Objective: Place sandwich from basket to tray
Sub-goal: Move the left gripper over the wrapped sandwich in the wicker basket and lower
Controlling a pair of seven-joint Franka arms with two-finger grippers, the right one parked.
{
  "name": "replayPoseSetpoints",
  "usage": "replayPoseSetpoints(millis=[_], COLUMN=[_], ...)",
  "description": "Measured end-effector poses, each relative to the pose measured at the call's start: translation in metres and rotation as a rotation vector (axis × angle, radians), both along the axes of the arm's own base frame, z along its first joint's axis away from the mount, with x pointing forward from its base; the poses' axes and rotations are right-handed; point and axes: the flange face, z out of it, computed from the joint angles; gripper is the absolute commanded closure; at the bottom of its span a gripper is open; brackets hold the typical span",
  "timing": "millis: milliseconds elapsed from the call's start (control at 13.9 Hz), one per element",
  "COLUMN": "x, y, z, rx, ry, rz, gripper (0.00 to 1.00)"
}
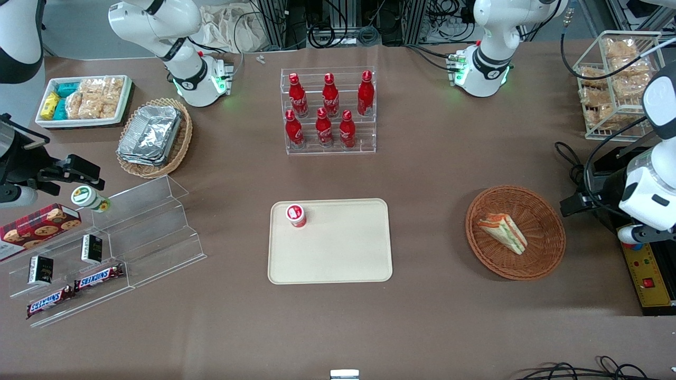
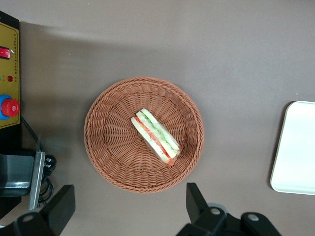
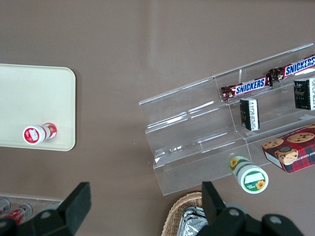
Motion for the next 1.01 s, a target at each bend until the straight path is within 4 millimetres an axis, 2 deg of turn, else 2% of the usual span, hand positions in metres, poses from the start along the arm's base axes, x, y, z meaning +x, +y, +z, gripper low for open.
replayPoseSetpoints(millis=[577, 721, 1009], x=[0.0, -0.001, -0.002], y=[0.0, 0.0, -0.007], z=[-0.006, -0.019, -0.067], rx=[0.001, 0.001, 0.001], ry=[0.016, 0.037, 0.042], rz=[0.006, 0.01, 0.057], gripper=[0.0, 0.0, 0.0])
